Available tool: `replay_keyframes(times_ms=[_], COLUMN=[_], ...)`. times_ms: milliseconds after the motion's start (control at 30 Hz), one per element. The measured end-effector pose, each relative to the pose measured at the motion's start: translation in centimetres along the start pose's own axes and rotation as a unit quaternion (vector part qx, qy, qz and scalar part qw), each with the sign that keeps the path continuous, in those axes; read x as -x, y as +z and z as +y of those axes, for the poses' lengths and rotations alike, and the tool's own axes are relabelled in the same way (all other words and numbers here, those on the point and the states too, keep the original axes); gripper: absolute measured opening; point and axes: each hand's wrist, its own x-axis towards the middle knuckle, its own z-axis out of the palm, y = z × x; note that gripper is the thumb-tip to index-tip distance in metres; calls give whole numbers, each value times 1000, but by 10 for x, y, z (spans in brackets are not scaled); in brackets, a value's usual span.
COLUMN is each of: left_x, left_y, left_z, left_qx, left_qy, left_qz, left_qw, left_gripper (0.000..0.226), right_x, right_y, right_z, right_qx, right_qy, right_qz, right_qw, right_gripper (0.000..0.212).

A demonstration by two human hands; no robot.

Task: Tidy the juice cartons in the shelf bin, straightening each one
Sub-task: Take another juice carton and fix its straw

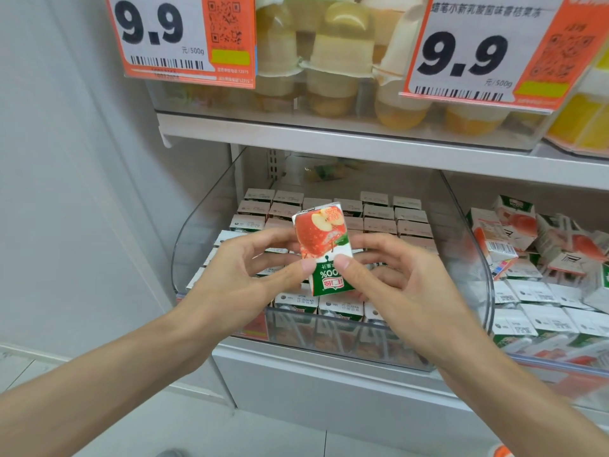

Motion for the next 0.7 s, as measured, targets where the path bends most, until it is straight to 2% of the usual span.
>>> replay_keyframes(times_ms=[133, 300, 400, 533, 700], left_x=[1, 5, 5, 6, 2], left_y=[-2, -1, 1, 1, 2], left_z=[2, 6, 7, 8, 9], left_qx=[-12, 18, 74, 121, 177], left_qy=[19, 9, -21, -44, -71], left_qz=[-17, -77, -96, -75, -62], left_qw=[1000, 997, 992, 989, 980], left_gripper=[45, 62, 58, 45, 38], right_x=[0, -2, -3, -4, -4], right_y=[-2, -3, -2, -3, -3], right_z=[3, 4, 6, 9, 7], right_qx=[47, 59, 77, 111, 36], right_qy=[-31, -83, -102, -99, -46], right_qz=[-2, 14, 24, 30, 36], right_qw=[998, 995, 992, 988, 998], right_gripper=[32, 33, 29, 34, 45])
